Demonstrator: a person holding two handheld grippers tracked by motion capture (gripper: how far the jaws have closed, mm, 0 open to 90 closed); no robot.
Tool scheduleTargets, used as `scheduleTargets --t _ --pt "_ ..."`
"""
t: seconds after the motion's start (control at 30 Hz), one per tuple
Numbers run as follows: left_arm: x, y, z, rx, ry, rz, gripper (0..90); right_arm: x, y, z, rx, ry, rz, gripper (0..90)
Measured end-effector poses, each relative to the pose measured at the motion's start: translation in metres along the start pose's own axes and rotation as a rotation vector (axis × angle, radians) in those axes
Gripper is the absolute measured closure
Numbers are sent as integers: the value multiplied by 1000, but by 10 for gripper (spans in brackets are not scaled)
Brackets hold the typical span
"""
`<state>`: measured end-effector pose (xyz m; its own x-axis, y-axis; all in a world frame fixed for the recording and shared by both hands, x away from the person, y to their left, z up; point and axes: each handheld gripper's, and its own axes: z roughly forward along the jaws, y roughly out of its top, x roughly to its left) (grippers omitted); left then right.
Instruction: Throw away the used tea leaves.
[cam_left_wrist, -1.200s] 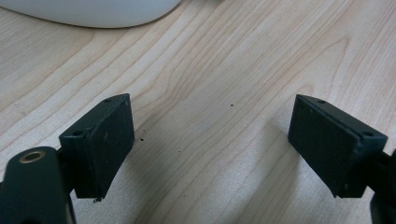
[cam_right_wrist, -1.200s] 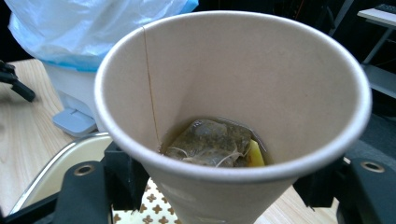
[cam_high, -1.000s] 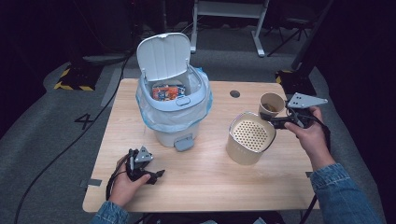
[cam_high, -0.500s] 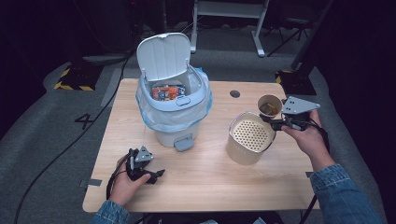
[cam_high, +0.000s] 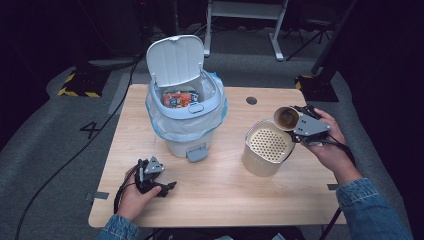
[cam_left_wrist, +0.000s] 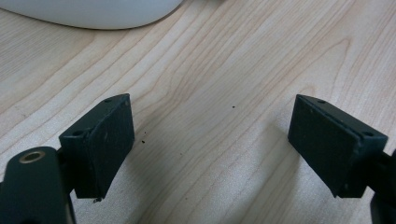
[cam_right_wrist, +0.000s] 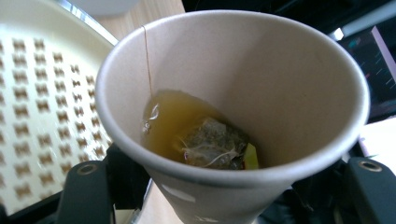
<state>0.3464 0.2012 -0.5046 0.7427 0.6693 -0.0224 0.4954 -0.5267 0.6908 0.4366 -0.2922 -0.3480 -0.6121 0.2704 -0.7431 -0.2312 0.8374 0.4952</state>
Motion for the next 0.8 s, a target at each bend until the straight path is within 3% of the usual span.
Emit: scheduleTargets --t 0.03,0.33,0.53,0.63,0.8 --pt "0 0 0 0 0 0 147 1 1 0 7 -8 -52 330" --pt "0 0 0 0 0 1 147 9 14 -5 75 -85 -311 329" --pt "0 0 0 0 0 0 148 16 19 -6 132 -134 -456 329" --pt "0 0 0 0 0 1 148 18 20 -5 148 -142 -494 328" --pt "0 0 0 0 0 1 147 23 21 -4 201 -190 -652 328"
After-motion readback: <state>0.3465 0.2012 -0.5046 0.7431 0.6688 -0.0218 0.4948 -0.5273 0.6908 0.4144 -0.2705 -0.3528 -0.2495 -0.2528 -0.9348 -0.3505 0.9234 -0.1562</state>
